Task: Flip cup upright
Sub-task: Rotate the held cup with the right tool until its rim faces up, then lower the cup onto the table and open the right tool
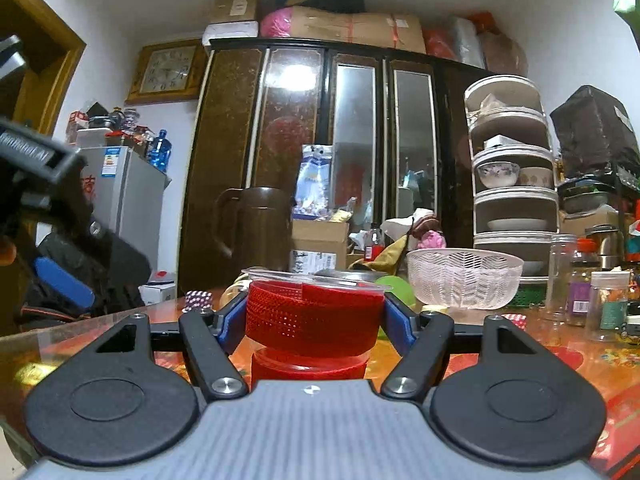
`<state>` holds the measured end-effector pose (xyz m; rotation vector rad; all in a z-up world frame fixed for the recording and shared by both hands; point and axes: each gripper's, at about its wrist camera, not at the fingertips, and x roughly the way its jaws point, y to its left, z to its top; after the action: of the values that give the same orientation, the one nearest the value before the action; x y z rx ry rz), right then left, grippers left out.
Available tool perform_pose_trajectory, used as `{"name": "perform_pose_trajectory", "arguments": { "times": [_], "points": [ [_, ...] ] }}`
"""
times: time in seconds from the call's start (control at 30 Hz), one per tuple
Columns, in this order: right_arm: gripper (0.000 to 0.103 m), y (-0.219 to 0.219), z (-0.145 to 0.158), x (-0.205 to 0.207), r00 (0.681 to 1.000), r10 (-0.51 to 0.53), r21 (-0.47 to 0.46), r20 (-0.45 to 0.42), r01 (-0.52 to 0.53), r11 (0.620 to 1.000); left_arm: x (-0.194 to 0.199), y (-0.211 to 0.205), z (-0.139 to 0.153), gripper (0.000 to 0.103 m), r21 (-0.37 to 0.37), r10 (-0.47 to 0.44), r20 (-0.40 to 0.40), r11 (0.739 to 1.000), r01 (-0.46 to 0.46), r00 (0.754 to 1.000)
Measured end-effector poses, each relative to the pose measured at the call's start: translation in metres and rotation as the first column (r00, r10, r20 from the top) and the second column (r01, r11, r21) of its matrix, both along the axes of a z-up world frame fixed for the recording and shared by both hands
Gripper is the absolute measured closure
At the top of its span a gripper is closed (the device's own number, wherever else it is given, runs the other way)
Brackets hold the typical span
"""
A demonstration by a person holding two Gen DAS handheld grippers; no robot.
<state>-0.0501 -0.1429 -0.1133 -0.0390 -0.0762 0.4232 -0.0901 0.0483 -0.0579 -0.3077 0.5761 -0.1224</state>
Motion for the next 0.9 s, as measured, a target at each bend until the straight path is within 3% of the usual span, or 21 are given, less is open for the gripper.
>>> {"name": "perform_pose_trajectory", "arguments": {
  "times": [0.3,0.6,0.8,0.9],
  "points": [
    [0.030,0.006,-0.008,0.000,1.000,0.007,-0.014,-0.013,-0.007,1.000,-0.001,0.001,-0.004,0.000,-0.006,0.008,-0.007,1.000,-0.008,1.000],
    [0.003,0.004,-0.005,-0.004,0.998,0.026,-0.026,-0.049,-0.028,0.999,-0.003,-0.006,-0.009,0.000,0.057,0.024,-0.014,0.998,-0.023,1.000],
    [0.001,-0.026,0.017,-0.019,0.984,0.059,0.010,-0.170,-0.058,0.998,-0.016,-0.016,-0.001,0.000,0.168,0.042,0.014,0.985,-0.043,0.999],
    [0.001,-0.044,0.042,-0.022,0.940,0.020,0.028,-0.339,-0.012,1.000,-0.033,-0.021,0.016,0.000,0.184,0.029,0.058,0.982,-0.040,0.998]
  ]
}}
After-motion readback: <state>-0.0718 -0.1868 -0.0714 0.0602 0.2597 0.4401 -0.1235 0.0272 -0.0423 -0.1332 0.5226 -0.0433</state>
